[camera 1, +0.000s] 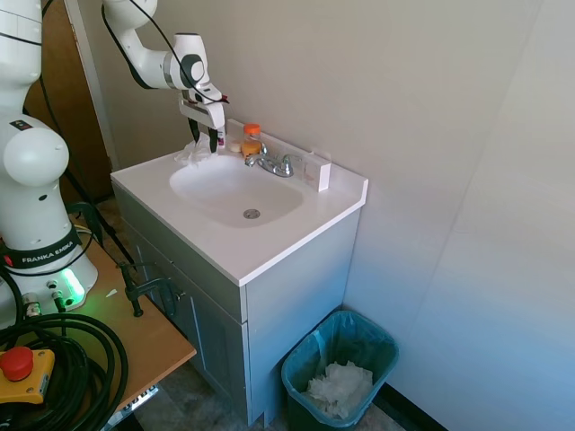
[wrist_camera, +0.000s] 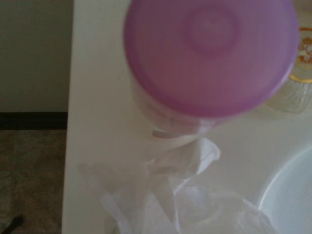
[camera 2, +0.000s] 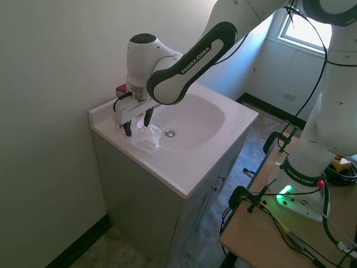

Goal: Throw the tissue in the trash bin

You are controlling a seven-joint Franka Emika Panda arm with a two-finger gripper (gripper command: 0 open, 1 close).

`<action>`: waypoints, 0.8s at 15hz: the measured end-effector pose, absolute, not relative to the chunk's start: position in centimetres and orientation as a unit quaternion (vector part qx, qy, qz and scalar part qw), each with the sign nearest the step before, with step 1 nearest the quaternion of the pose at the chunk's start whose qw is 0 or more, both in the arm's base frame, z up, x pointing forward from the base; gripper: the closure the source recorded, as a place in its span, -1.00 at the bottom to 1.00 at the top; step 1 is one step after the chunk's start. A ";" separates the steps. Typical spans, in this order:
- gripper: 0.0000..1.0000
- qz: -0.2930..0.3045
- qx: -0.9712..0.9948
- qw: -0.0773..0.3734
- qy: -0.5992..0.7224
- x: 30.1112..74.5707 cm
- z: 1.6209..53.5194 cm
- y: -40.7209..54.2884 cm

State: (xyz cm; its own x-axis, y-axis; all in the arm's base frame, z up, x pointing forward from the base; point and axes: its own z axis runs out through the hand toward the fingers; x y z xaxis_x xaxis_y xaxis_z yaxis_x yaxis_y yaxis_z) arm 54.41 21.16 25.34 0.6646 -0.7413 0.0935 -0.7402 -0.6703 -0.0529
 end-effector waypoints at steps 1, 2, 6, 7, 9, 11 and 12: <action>1.00 -0.050 -0.912 0.004 0.408 54.4 24.8 21.1; 1.00 -0.046 -0.912 0.004 0.408 54.4 24.5 21.2; 1.00 -0.037 -0.910 0.006 0.412 54.5 24.6 21.4; 1.00 -0.035 -0.910 0.006 0.413 54.5 24.6 21.3; 1.00 -0.031 -0.911 0.006 0.411 54.5 24.4 21.3; 1.00 -0.026 -0.912 0.006 0.410 54.4 24.2 21.3; 1.00 -0.023 -0.912 0.006 0.409 54.3 24.1 21.3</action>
